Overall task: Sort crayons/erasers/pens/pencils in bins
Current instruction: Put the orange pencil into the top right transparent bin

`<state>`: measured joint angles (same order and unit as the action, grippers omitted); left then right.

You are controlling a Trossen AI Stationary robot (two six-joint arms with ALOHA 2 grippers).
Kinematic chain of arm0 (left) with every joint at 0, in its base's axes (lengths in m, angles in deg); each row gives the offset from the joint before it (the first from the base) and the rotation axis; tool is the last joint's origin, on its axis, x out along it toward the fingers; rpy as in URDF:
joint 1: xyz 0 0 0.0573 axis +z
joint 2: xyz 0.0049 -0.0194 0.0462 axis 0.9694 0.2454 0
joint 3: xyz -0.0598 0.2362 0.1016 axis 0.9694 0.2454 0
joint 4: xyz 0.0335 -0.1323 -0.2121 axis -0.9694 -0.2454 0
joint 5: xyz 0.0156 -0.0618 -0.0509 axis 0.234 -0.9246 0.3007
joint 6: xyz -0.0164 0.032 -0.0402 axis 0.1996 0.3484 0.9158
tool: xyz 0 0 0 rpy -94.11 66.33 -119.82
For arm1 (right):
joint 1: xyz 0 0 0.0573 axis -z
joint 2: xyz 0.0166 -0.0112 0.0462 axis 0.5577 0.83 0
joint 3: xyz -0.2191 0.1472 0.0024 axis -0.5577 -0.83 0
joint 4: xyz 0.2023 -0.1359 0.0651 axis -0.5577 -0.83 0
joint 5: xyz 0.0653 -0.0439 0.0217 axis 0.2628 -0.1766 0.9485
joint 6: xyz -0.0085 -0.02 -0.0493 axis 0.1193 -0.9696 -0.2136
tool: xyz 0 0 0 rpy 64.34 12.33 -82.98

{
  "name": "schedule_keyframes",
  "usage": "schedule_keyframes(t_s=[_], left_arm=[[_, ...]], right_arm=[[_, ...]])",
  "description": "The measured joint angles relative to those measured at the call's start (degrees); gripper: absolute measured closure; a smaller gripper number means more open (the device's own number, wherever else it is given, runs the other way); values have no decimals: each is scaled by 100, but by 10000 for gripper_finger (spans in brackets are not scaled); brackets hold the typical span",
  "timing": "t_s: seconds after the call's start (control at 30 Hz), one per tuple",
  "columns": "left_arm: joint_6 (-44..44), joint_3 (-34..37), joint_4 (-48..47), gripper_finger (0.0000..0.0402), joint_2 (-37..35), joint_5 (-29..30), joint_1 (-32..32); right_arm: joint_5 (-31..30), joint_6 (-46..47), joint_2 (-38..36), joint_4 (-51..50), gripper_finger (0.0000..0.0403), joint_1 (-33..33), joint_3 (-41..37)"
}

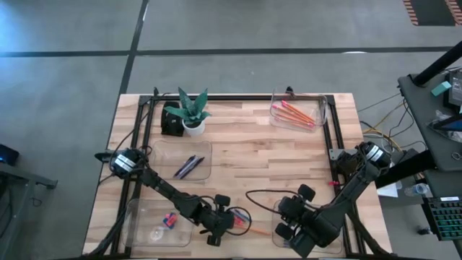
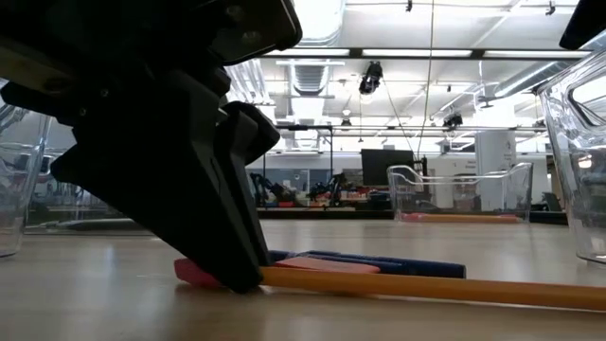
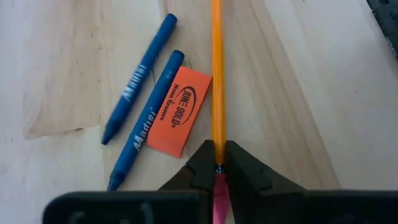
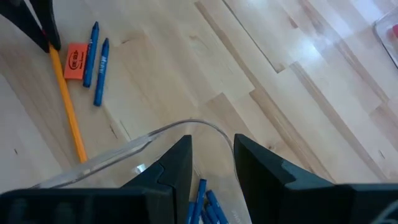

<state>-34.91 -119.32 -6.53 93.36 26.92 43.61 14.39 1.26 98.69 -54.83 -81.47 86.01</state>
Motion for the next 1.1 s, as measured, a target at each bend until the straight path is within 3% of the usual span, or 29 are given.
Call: schedule_keyframes(t_s=[0.23, 0.5, 0.83, 0.9, 1.1], left_arm=[[67, -124, -184, 396, -154, -256, 9], [297, -78, -1074, 398, -1207, 87, 35], [966, -55, -3298, 389, -3123, 2242, 158], [1038, -6, -3439, 389, -3489, 2783, 218], [919, 279, -3416, 387, -4330, 4447, 546]], right_arm=[[13, -108, -7, -24, 293, 0, 111], [-77, -1058, -159, -88, 294, -2, 816], [-1723, -1808, -627, -1286, 293, 67, 1364], [-2059, -1622, -864, -1596, 293, 191, 1247], [-2557, -2392, -1893, -1245, 294, 915, 282]])
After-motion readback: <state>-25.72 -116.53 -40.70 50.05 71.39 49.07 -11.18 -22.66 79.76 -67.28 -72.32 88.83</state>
